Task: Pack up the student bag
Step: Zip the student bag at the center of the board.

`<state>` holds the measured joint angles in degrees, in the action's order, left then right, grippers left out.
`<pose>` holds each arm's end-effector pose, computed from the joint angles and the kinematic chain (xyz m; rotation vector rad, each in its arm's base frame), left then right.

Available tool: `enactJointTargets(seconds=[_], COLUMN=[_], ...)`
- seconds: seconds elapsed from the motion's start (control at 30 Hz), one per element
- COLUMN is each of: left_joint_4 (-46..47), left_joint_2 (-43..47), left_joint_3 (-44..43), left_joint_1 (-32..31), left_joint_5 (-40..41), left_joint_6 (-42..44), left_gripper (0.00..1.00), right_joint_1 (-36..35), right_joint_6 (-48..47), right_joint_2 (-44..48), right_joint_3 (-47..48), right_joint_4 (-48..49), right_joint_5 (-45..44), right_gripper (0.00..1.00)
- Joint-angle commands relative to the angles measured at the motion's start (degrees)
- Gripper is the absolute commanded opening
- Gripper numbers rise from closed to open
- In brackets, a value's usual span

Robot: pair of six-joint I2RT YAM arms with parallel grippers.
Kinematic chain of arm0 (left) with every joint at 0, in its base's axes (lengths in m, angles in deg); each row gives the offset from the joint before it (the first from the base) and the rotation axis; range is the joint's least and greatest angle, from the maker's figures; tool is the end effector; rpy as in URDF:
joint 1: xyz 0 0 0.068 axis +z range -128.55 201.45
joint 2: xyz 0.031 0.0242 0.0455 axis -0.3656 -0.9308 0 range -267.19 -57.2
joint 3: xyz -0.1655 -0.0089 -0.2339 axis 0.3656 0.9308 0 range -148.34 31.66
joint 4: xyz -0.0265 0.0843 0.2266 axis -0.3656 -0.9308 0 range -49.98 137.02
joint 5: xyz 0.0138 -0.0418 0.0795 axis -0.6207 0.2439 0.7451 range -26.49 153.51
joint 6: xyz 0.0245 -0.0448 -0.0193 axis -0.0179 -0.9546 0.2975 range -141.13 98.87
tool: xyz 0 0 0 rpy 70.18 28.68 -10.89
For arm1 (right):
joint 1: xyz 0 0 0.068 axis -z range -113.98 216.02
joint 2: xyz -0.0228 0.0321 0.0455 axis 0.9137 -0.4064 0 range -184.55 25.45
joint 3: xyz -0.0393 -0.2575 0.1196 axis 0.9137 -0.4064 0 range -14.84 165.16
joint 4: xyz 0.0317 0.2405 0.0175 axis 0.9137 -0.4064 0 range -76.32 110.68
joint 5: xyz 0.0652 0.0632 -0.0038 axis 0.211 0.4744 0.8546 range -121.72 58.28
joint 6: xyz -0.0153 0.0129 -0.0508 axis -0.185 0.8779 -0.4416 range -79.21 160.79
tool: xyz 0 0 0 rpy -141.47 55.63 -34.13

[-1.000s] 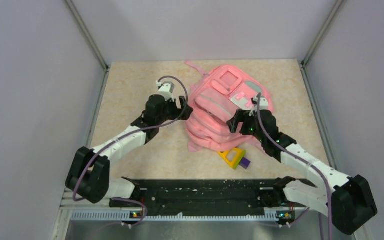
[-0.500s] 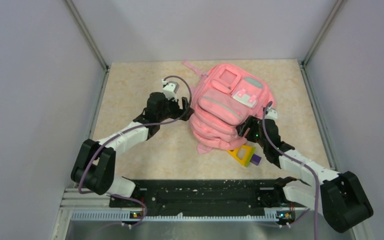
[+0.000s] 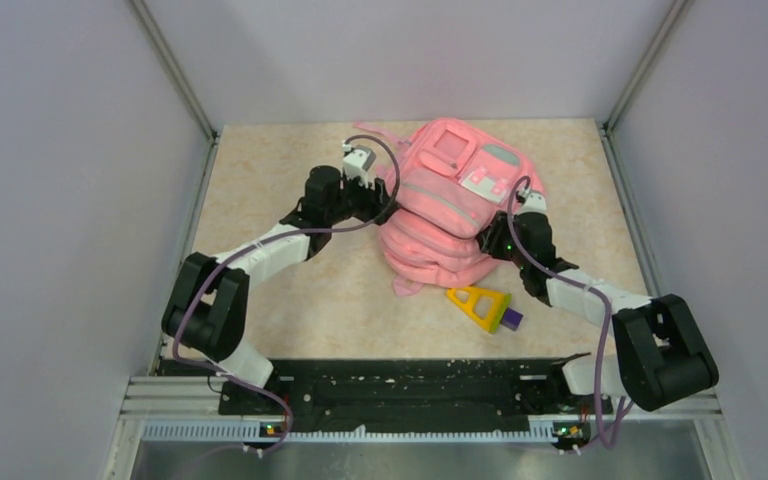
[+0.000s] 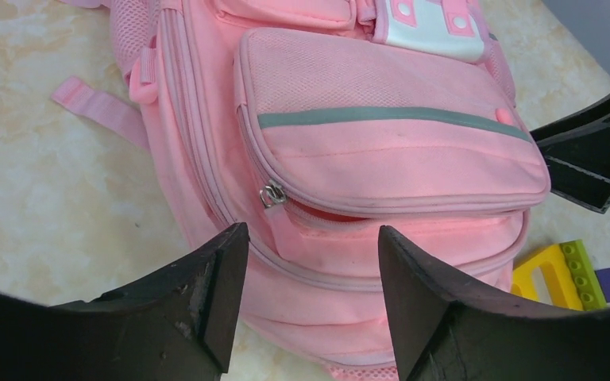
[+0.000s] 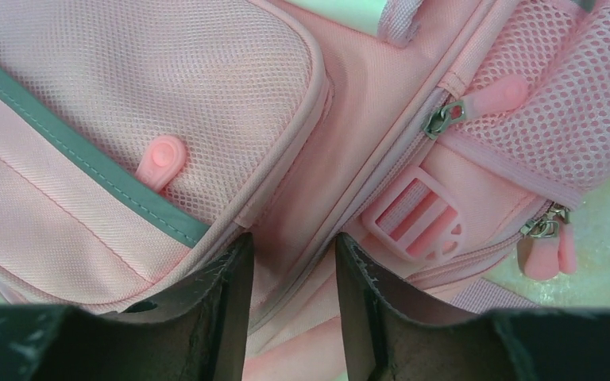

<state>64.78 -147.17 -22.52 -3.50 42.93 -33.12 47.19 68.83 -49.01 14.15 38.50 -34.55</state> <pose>0.3035 -0.1554 0.2751 0.4688 1.8826 -0.7737 0.2318 0.0772 0.2117 0.1982 2.0744 0.4543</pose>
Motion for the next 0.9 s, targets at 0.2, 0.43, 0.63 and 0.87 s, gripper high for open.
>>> enactJointTargets(seconds=[0.2, 0.43, 0.63, 0.87], left_joint_4=[-1.14, -0.62, -0.54, -2.48], left_joint_2=[-5.12, -6.53, -8.55, -10.55], left_joint_3=[-6.16, -6.55, -8.03, -10.33], left_joint_1=[0.09, 0.09, -0.01, 0.01], left_joint_5=[1.90, 0.46, -2.33, -4.29], left_joint_6=[6.77, 7.20, 7.98, 9.49], left_gripper=[0.54, 0.43, 0.42, 0.19], right_joint_1=[0.78, 0.77, 0.76, 0.76], right_joint_6=[-3.50, -3.78, -4.17, -4.29], right_joint_2=[0.14, 0.88, 1.01, 1.05], right_joint_3=[1.84, 2.03, 2.12, 2.03], right_joint_4=[2.34, 2.04, 1.61, 1.60], right_joint_5=[2.52, 2.57, 2.57, 2.57], right_gripper=[0.35, 0.33, 0.32, 0.30])
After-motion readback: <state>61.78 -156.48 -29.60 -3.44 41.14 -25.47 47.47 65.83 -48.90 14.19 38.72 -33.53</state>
